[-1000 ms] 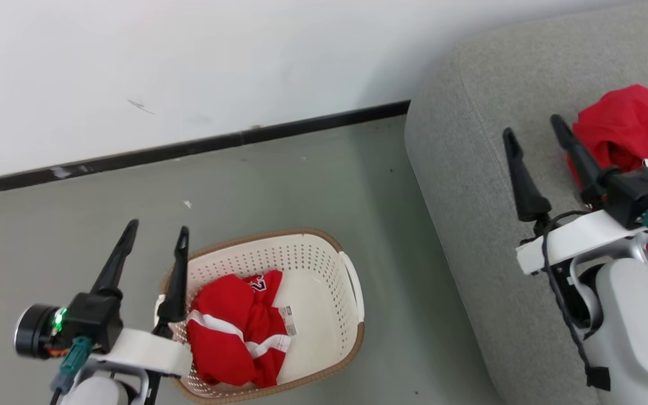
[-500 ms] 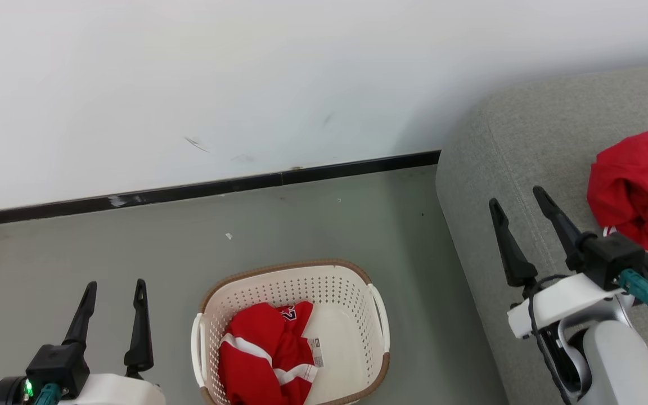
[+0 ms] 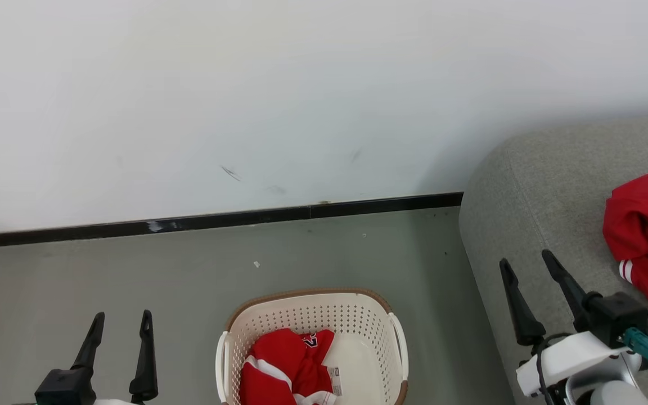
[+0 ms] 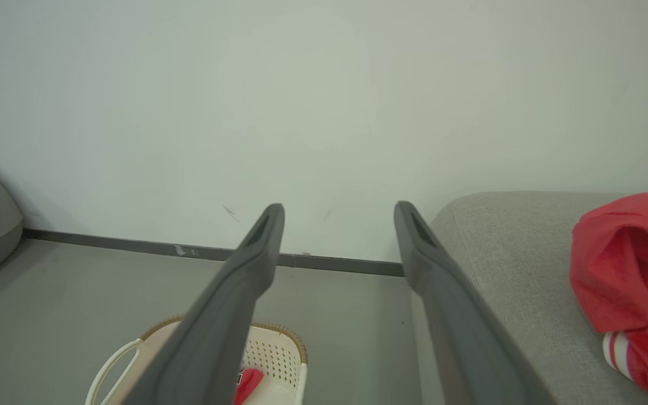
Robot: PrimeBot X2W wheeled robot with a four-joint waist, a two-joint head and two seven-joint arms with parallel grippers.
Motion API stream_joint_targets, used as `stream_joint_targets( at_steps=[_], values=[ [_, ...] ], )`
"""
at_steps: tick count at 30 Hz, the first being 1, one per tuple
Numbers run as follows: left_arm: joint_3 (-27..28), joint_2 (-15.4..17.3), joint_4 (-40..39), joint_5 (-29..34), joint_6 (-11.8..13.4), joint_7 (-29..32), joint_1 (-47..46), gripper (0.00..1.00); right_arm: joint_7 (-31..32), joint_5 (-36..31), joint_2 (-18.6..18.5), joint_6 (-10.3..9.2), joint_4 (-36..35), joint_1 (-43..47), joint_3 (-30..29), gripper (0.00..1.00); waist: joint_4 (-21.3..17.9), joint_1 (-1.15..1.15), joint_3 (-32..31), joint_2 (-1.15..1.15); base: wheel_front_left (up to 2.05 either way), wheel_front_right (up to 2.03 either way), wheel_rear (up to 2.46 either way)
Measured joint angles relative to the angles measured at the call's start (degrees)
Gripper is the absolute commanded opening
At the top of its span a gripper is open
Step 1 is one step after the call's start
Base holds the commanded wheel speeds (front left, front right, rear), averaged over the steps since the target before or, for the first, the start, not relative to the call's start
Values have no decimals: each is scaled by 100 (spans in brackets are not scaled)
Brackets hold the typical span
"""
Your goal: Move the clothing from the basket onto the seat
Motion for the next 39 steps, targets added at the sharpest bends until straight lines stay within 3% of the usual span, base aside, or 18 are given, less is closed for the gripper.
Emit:
stream_joint_targets(
  at_steps=[13,33,39],
  values=[
    [-134,2,48,1,-142,0,104,100,0,148,18,0,-186,476,79,100,84,0,-308,0,0,0,0],
    [-167,38,-76,14,-193,-1,146,100,0,396,19,0,-547,681,131,100,62,0,-145,0,0,0,0],
    [-353,93,29,109,-319,41,107,100,0,381,19,0,-669,679,97,100,35,0,-65,0,0,0,0]
  ],
)
